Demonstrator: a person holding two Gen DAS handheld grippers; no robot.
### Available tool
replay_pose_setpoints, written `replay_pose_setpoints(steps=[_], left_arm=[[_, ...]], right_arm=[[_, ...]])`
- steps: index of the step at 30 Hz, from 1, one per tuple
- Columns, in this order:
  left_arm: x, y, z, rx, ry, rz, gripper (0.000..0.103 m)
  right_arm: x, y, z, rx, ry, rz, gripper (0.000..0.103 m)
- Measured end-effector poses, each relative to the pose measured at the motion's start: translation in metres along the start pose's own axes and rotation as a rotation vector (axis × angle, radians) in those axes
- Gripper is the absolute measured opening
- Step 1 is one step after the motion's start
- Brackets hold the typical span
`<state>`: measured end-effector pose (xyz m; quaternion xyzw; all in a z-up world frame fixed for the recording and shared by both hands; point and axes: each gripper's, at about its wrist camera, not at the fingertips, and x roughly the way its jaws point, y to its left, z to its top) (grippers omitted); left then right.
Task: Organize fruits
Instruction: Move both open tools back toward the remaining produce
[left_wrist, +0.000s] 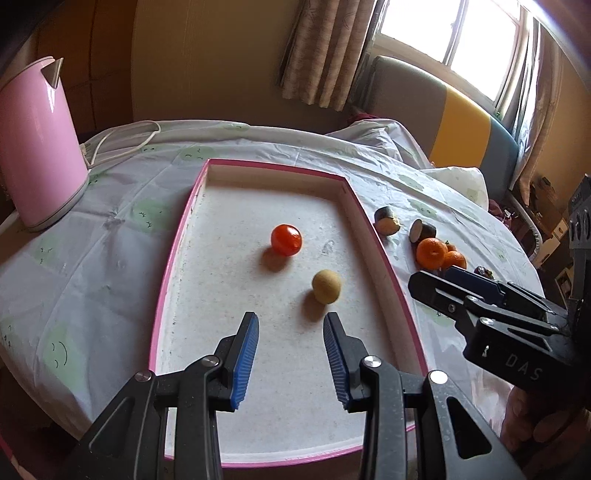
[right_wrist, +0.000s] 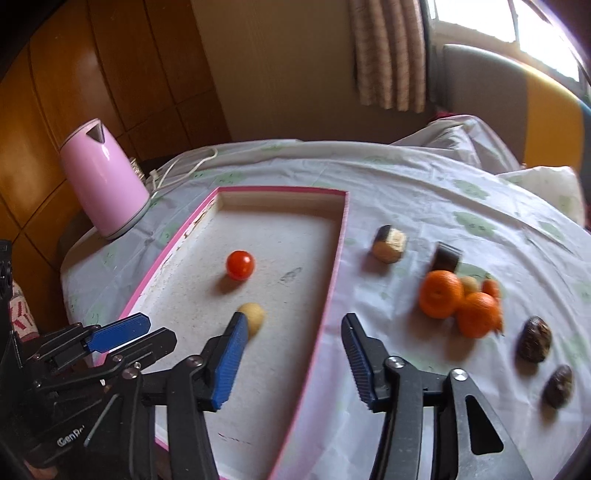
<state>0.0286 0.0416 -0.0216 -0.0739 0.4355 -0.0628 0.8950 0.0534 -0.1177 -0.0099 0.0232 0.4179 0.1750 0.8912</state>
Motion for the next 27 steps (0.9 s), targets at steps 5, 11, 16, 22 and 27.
replay_pose_setpoints(steps=[5, 11, 16, 22, 27], left_arm=[[-0.001, -0.014, -0.003, 0.038, 0.004, -0.025, 0.037], [-0.002, -0.033, -0.006, 0.096, 0.006, -0.073, 0.037], [0.002, -0.044, -0.008, 0.103, 0.031, -0.097, 0.037], [0.006, -0.055, -0.004, 0.131, 0.044, -0.106, 0.037], [0.009, -0.07, -0.001, 0.173, 0.047, -0.134, 0.037]], right_arm=[[-0.02, -0.031, -0.019, 0.076, -0.02, -0.075, 0.059], [-0.041, -0.075, -0.039, 0.146, -0.031, -0.199, 0.059], [-0.056, -0.113, -0.052, 0.219, -0.039, -0.294, 0.061], [-0.071, -0.151, -0.064, 0.29, -0.059, -0.405, 0.065], [-0.078, -0.175, -0.07, 0.346, -0.066, -0.461, 0.067]])
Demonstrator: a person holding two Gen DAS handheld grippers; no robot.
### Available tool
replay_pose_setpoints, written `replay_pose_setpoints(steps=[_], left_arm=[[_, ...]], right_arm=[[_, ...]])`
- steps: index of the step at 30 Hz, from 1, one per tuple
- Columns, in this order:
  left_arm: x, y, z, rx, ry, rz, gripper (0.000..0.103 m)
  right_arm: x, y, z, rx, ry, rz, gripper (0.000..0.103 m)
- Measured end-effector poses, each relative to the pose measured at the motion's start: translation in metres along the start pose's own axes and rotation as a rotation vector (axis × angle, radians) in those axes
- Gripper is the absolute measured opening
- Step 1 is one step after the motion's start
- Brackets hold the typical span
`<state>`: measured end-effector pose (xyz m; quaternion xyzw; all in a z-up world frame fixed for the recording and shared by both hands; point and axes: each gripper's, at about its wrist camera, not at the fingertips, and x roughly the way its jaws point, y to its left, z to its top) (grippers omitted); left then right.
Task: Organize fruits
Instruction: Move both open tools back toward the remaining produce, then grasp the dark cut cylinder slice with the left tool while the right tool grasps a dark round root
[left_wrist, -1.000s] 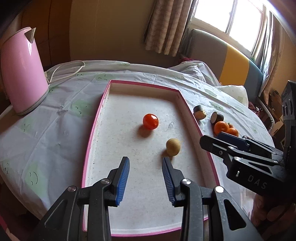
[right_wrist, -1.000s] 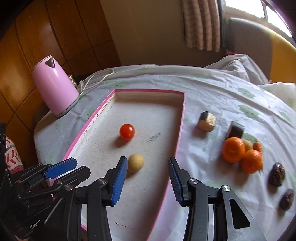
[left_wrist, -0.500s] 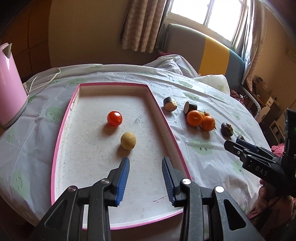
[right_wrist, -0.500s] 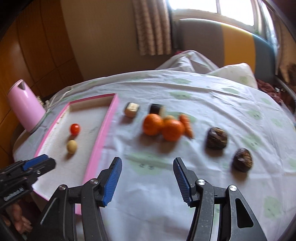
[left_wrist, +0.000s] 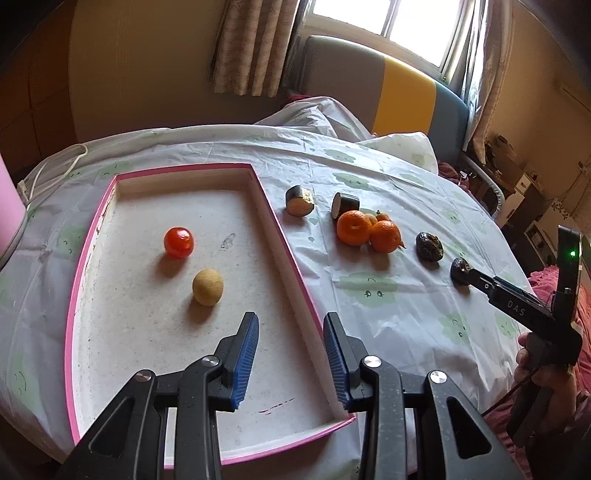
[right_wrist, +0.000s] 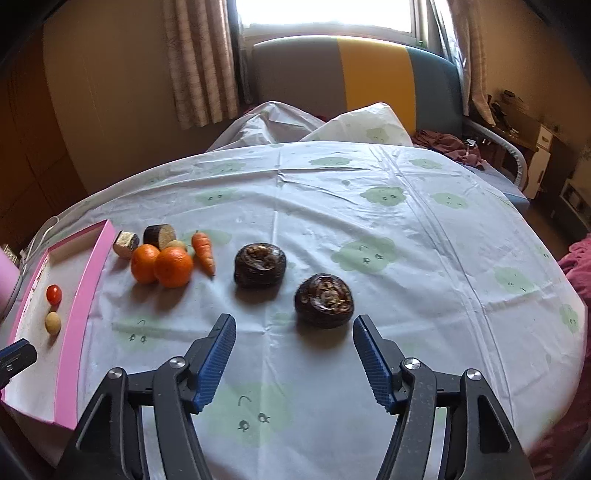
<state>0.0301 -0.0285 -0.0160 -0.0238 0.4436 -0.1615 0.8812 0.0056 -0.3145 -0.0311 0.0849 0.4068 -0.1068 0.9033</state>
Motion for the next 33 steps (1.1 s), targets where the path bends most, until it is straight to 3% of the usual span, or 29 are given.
replay_pose_setpoints(steps=[3, 12, 13, 14, 16, 27, 33], left_arm=[[0.004, -0.009, 0.003, 0.028, 0.01, -0.025, 0.037], [0.012, -0.019, 0.028, 0.082, 0.0, -0.077, 0.037], [0.013, -0.019, 0.032, 0.084, -0.002, -0.079, 0.037], [0.015, -0.018, 0.036, 0.084, 0.0, -0.085, 0.037], [0.02, -0.017, 0.046, 0.082, 0.007, -0.096, 0.035], [0.066, -0.027, 0.102, 0.181, 0.044, -0.08, 0.035], [0.106, -0.026, 0.123, 0.198, 0.135, -0.02, 0.037]], right_arm=[[0.011, -0.005, 0.003, -0.001, 0.014, -0.019, 0.075], [0.046, -0.007, 0.012, -0.043, 0.038, -0.064, 0.075], [0.049, -0.007, 0.012, -0.045, 0.044, -0.069, 0.072], [0.052, -0.007, 0.011, -0.047, 0.05, -0.071, 0.059], [0.056, -0.005, 0.008, -0.058, 0.044, -0.078, 0.046], [0.055, -0.007, 0.007, -0.045, 0.032, -0.055, 0.046], [0.055, -0.008, 0.006, -0.035, 0.026, -0.045, 0.046]])
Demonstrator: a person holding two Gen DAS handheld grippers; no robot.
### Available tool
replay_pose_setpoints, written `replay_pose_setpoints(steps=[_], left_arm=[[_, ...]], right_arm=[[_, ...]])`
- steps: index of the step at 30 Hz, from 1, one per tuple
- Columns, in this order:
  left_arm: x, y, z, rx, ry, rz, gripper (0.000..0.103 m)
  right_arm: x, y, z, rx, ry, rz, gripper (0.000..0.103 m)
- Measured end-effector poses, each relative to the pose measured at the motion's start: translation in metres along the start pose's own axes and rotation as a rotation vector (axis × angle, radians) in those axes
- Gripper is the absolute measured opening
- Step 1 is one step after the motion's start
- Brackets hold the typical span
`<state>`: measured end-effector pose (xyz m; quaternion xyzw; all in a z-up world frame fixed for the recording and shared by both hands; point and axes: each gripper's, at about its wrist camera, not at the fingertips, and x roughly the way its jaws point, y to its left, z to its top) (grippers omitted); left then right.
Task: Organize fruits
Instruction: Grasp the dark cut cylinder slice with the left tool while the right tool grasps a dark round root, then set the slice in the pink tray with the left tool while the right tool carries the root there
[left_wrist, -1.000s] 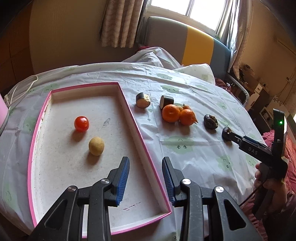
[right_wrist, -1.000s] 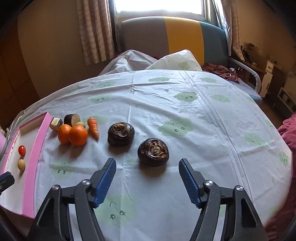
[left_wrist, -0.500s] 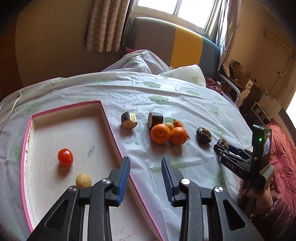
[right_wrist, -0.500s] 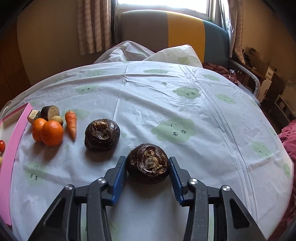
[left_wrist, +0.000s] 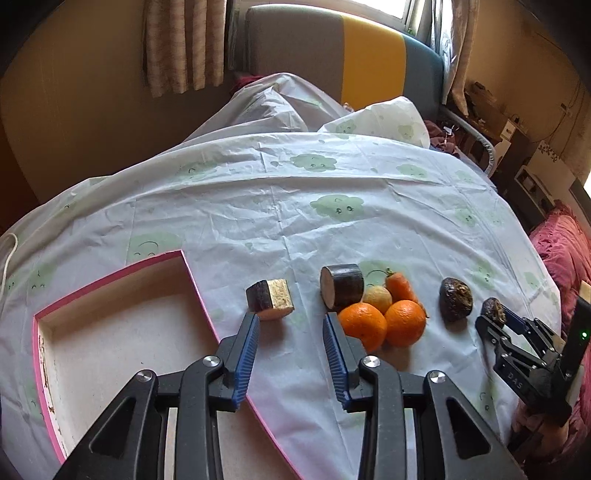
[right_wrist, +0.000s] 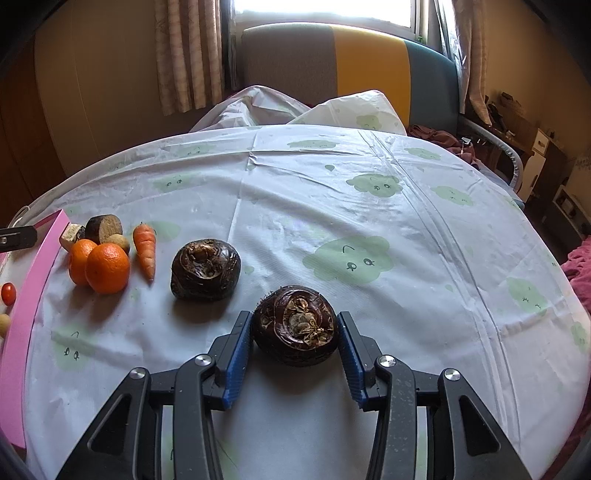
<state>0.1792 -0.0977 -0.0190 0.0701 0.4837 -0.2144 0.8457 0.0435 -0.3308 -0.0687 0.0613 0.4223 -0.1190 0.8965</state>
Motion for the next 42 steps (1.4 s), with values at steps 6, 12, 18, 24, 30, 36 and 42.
replay_pose_setpoints(steps=[6, 12, 18, 24, 30, 36, 42], left_arm=[[0.029, 0.001, 0.011, -0.006, 0.057, 0.054, 0.039], [0.047, -0.001, 0.014, 0.004, 0.086, 0.091, 0.034], [0.038, -0.003, 0.001, -0.014, 0.037, 0.077, 0.034], [0.005, -0.009, -0.015, -0.065, -0.023, 0.047, 0.034], [-0.032, -0.017, -0.039, -0.105, -0.084, 0.029, 0.034], [-0.063, -0.013, -0.068, -0.146, -0.129, 0.026, 0.034], [-0.086, 0.014, -0.103, -0.23, -0.154, 0.048, 0.034]], right_arm=[[0.0, -0.003, 0.0, 0.013, -0.005, 0.014, 0.047], [0.0, -0.004, -0.001, 0.02, -0.007, 0.021, 0.047], [0.0, -0.006, -0.001, 0.03, -0.011, 0.033, 0.046], [0.0, -0.008, -0.001, 0.047, -0.011, 0.052, 0.046], [0.0, -0.009, -0.001, 0.047, -0.011, 0.052, 0.046], [0.001, -0.008, -0.001, 0.034, -0.003, 0.045, 0.046], [0.002, -0.009, -0.001, 0.037, 0.008, 0.058, 0.047]])
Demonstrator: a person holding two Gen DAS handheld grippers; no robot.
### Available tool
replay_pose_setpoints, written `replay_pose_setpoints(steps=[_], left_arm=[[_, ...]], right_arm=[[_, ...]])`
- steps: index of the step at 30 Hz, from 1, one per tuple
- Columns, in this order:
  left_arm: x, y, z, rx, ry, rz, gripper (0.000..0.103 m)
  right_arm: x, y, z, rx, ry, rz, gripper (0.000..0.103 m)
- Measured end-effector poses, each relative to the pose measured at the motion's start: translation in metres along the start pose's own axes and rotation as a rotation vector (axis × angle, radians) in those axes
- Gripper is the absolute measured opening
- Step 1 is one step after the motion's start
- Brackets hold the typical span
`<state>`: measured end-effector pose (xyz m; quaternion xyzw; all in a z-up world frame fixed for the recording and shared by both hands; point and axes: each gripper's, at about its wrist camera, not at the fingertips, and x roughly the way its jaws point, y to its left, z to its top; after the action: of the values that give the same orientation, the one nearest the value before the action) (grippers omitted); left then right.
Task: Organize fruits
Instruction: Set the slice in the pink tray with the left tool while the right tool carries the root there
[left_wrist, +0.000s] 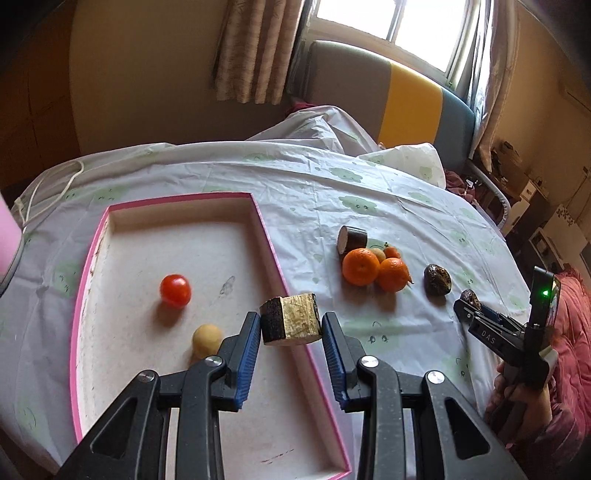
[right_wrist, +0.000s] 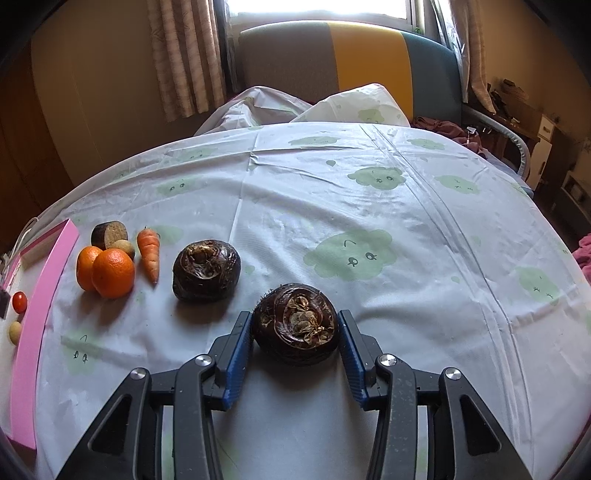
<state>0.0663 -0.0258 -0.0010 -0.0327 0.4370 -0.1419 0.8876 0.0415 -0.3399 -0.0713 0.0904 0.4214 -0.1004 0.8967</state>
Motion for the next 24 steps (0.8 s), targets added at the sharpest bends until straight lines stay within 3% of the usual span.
replay_pose_setpoints(steps=[6, 12, 19, 24], left_arm=[[-0.015, 0.049, -0.023, -0.118, -0.022, 0.047, 0.034], [-0.004, 0.088, -0.027, -0.2, 0.001, 0.101, 0.034], [0.012, 0.1, -0.01, -0.213, -0.003, 0.144, 0.036], [0.002, 0.094, -0.015, -0.23, -0.021, 0.152, 0.039]], right_arm=[[0.0, 0.007, -0.001, -0.031, -0.006, -0.03, 0.047], [-0.001, 0.01, -0.002, -0.047, -0.01, -0.049, 0.046], [0.0, 0.011, -0.002, -0.057, -0.011, -0.06, 0.046], [-0.001, 0.011, -0.002, -0.06, -0.012, -0.064, 0.046]])
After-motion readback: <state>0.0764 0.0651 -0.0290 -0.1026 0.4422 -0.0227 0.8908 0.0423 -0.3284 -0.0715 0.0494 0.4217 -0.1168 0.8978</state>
